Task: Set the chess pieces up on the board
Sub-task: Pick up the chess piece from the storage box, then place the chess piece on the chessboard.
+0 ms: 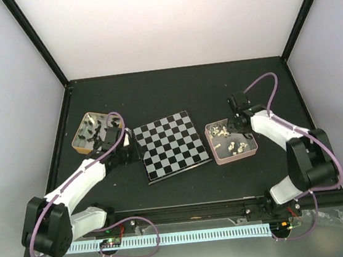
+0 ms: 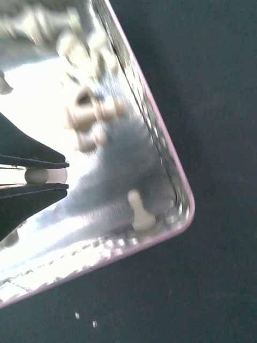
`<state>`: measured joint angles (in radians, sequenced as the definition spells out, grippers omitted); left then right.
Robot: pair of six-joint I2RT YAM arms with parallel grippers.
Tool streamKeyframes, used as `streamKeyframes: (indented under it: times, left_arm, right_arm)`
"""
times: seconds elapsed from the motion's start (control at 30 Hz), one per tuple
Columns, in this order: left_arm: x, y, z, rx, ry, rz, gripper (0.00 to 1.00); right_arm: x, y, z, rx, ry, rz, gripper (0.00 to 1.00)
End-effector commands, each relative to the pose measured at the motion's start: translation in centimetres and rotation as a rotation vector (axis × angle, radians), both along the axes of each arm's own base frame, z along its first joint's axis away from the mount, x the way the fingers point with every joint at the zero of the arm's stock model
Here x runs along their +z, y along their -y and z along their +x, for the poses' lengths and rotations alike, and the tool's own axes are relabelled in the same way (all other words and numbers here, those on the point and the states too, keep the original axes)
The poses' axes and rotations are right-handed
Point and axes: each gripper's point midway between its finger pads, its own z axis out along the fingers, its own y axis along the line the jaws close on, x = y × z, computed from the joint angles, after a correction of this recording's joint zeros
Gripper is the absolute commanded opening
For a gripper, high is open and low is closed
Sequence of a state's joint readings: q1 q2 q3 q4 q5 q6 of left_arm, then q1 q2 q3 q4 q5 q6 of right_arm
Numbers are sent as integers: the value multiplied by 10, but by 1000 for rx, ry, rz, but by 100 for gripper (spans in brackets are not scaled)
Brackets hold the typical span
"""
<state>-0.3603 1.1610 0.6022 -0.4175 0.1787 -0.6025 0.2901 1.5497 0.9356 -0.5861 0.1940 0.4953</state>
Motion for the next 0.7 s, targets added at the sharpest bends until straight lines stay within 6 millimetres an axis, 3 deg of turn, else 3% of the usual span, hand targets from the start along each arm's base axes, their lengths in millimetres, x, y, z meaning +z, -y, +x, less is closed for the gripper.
streamKeyframes:
  times: [0.0,0.27,0.47,0.67]
  left_arm:
    - [22,0,6,-2,74,-2,49]
    - [29,1,7,3,101,-16,51]
    - [29,2,7,-1,98,-22,51]
    - [28,2,6,-5,91,-23,52]
  right_arm:
    - [27,-42,-17,134,13,115,1]
    - [30,-122,-52,405,-46,170,1]
    - [13,-152,-62,536,-111,112,1]
    - [3,-168,-62,590,-165,84,1]
